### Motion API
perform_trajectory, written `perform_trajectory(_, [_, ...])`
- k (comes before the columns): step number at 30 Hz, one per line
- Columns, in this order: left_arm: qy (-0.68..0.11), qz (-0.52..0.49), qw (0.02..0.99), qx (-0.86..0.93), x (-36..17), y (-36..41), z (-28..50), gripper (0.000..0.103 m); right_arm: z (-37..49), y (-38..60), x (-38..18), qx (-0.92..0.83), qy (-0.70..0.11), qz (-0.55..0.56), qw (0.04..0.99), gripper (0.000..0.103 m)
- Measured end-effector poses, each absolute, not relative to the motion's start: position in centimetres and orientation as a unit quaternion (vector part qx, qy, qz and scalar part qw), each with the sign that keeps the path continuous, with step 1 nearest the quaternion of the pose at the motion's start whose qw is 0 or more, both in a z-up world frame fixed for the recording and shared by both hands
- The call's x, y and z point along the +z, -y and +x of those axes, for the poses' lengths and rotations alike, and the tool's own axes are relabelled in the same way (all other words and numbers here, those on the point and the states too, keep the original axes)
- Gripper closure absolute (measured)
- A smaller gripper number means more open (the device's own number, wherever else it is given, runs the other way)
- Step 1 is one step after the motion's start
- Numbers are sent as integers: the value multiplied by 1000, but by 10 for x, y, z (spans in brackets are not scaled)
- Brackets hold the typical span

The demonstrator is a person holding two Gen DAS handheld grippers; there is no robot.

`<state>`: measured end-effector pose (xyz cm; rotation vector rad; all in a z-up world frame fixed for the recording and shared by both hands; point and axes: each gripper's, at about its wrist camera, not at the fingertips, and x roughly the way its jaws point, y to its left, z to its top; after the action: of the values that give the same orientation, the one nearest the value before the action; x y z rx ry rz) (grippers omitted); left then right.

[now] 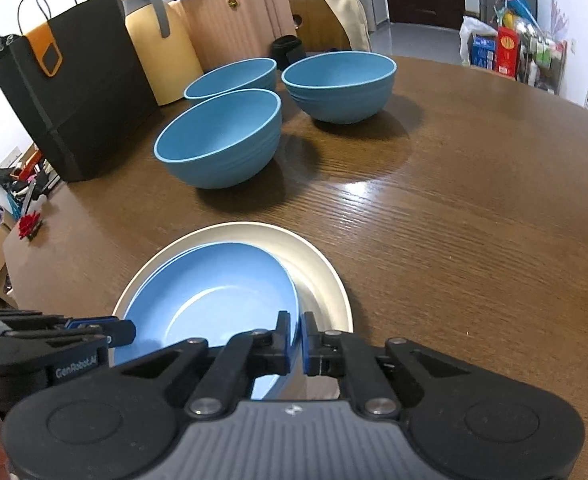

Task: Organize plates and bowls
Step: 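Lower the small blue plate onto the stack and open both grippers, then pull both open grippers back and up from the plate stack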

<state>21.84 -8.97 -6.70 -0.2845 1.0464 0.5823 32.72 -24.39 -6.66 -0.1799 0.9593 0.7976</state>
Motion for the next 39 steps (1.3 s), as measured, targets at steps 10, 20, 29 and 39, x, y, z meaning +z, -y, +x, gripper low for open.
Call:
perform_trajectory(10, [-483, -140, 821, 272, -61, 88, 217, 93, 326, 248, -62, 368, -451, -76, 809, 95])
perform_trajectory(20, [-441, -147, 835, 294, -27, 82, 189, 41, 325, 266, -34, 350, -453, -49, 819, 24])
perform_trajectory(29, [-411, -159, 836, 328, 6, 74, 148, 0, 312, 275, -19, 327, -473, -47, 817, 0])
perform_trajectory(39, [-401, -194, 824, 351, 26, 50, 136, 0, 297, 257, -16, 348, -496, -73, 792, 0])
